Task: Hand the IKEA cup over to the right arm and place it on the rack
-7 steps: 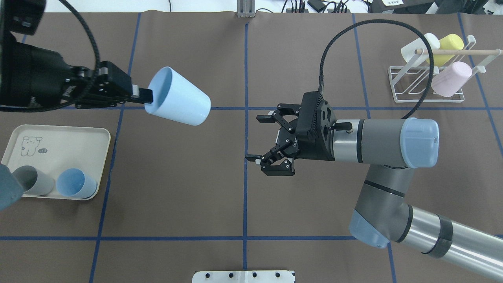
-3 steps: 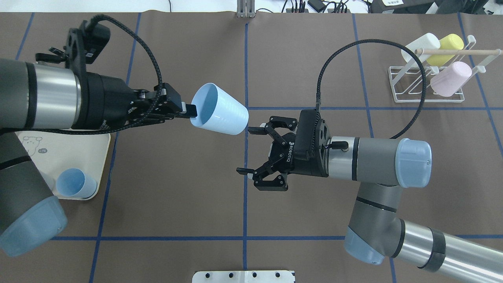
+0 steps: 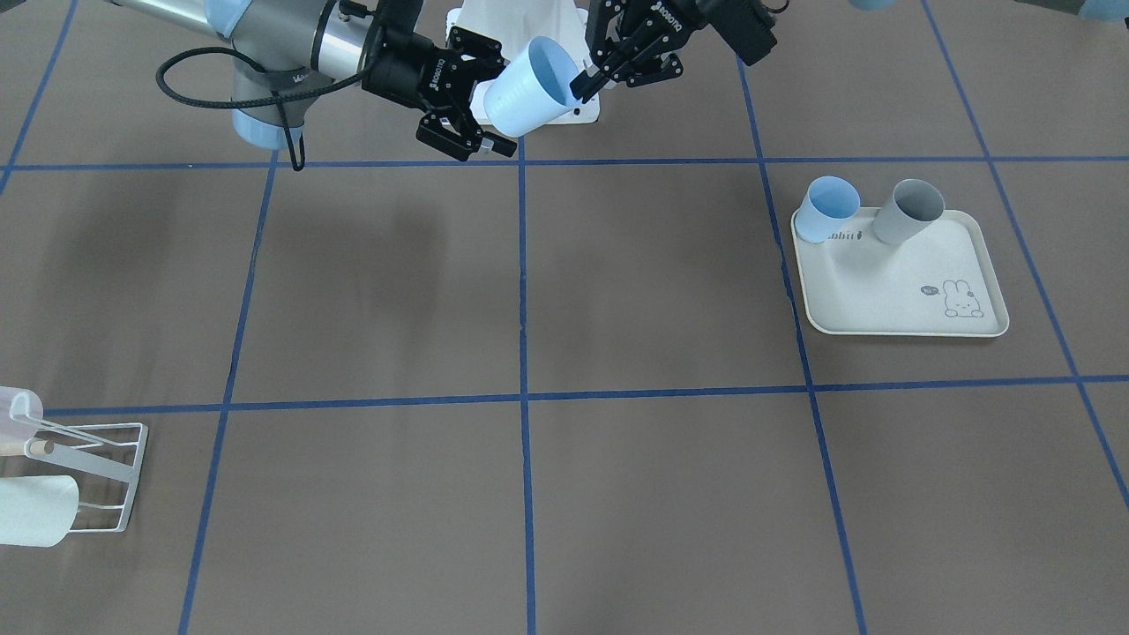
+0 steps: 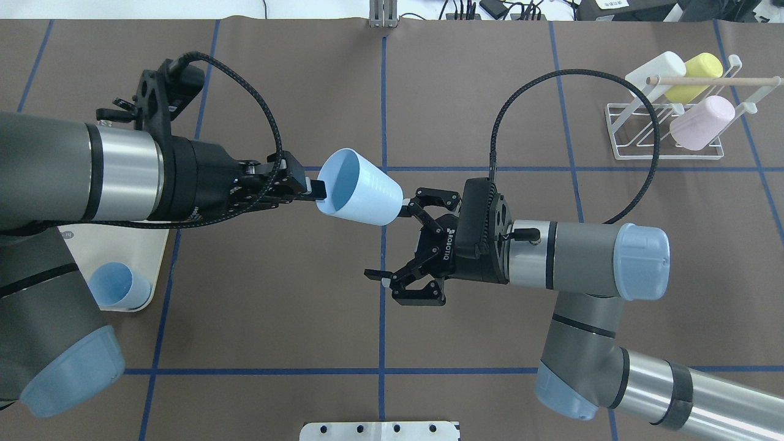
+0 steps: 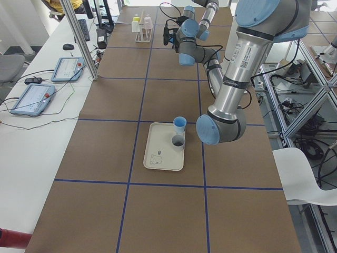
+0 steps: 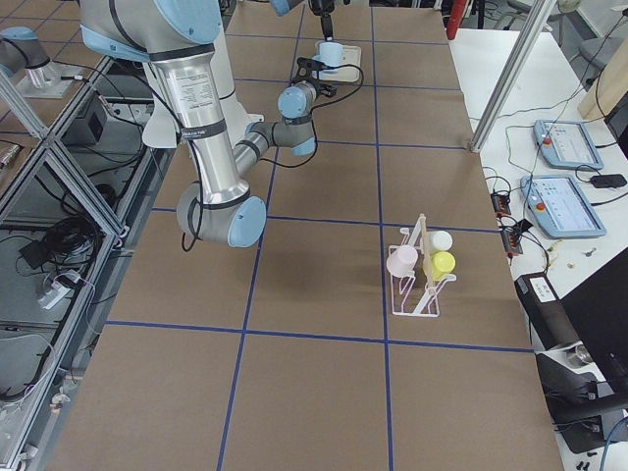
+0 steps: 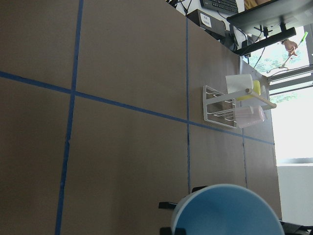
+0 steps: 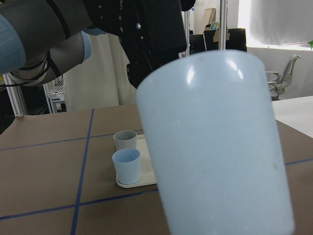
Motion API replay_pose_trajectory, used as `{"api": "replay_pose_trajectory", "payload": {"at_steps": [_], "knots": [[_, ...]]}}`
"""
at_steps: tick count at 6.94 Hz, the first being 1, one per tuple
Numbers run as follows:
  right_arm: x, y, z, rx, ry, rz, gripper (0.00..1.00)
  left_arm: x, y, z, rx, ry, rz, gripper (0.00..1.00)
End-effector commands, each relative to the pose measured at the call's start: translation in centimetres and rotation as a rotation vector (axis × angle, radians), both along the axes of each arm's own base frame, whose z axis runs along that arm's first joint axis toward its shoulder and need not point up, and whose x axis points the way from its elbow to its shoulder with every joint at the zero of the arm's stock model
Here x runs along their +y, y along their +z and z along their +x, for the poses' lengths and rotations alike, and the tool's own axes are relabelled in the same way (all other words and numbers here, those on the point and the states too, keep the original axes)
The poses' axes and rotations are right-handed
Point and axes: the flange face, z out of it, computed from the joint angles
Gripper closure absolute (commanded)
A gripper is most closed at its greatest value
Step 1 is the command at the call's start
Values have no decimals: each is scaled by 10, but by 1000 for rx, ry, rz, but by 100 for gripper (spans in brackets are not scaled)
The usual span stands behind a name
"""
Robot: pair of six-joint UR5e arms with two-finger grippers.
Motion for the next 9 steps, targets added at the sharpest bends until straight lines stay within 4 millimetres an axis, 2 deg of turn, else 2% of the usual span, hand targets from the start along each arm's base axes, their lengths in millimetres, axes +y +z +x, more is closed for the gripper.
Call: {"api": "replay_pose_trajectory", "payload": {"at_steps": [1,5,9], "knots": [[1,1,1,-10,0,5,1,7,2,8,-4,9,-2,100],[0,2,2,-8,8,0,1,11,0,9,1,16,1,100],[-1,1,3,-13,21,-4,1,16,10,31,-26,36,-9,100]]}}
